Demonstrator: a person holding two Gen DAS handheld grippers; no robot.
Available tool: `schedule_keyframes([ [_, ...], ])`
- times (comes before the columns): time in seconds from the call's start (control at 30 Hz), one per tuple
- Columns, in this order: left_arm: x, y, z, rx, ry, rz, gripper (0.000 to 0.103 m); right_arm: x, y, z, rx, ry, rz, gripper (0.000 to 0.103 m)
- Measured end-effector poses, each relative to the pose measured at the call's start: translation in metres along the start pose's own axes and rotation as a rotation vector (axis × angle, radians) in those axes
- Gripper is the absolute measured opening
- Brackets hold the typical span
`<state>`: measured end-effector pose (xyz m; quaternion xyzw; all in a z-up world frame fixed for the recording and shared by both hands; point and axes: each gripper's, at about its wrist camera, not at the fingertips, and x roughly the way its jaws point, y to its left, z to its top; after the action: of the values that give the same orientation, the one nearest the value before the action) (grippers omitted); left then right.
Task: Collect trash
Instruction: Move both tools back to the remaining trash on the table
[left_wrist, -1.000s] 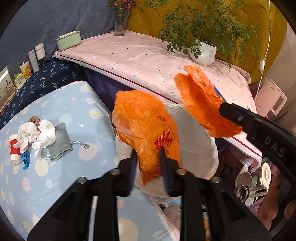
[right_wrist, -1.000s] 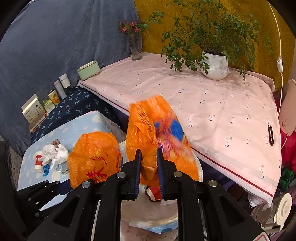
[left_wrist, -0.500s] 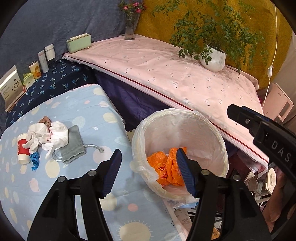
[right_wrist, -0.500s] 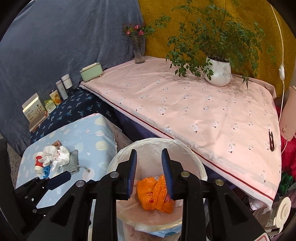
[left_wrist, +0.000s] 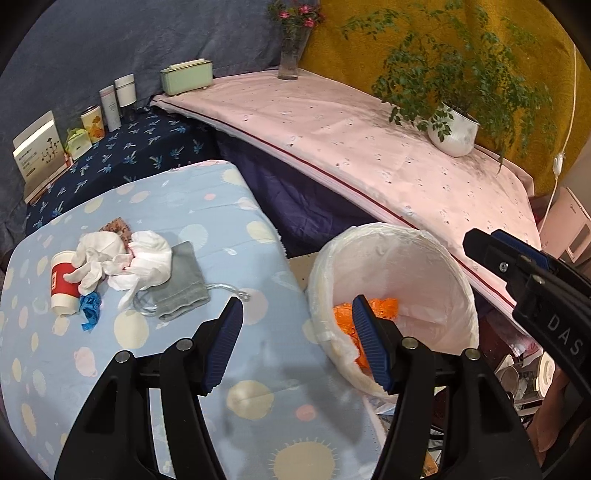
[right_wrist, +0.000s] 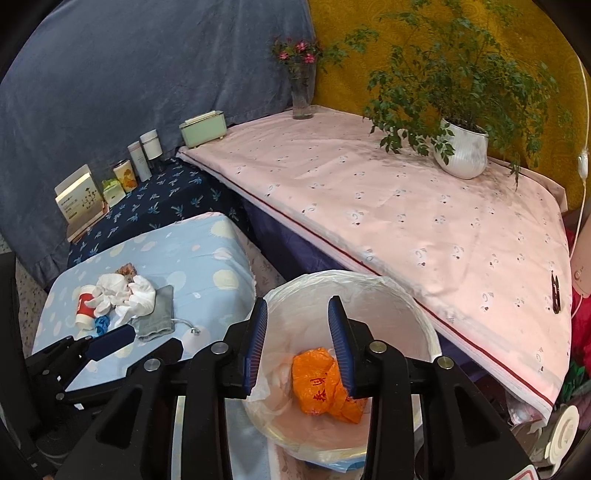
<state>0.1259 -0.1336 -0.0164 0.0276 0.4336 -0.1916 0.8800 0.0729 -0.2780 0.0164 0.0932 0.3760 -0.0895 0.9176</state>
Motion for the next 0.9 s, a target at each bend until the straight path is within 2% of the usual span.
schedule_keyframes([
  [0.27,0.002,0.054,-0.007,-0.093,0.019,0.051,0.058,0.015,0.045,-0.007,-0.081,0.047,0.032,0.035],
  [0.47,0.006,0.111,-0.015,-0.181,0.037,0.142,0.06,0.029,0.092,-0.009,-0.147,0.085,0.064,0.035],
  [0.67,0.007,0.169,-0.022,-0.271,0.053,0.201,0.06,0.052,0.141,-0.011,-0.19,0.136,0.105,0.035],
  [0.8,0.006,0.206,-0.028,-0.32,0.058,0.237,0.066,0.07,0.168,-0.015,-0.203,0.171,0.134,0.035],
  [0.9,0.008,0.231,-0.031,-0.35,0.067,0.256,0.067,0.085,0.19,-0.018,-0.214,0.186,0.15,0.035],
])
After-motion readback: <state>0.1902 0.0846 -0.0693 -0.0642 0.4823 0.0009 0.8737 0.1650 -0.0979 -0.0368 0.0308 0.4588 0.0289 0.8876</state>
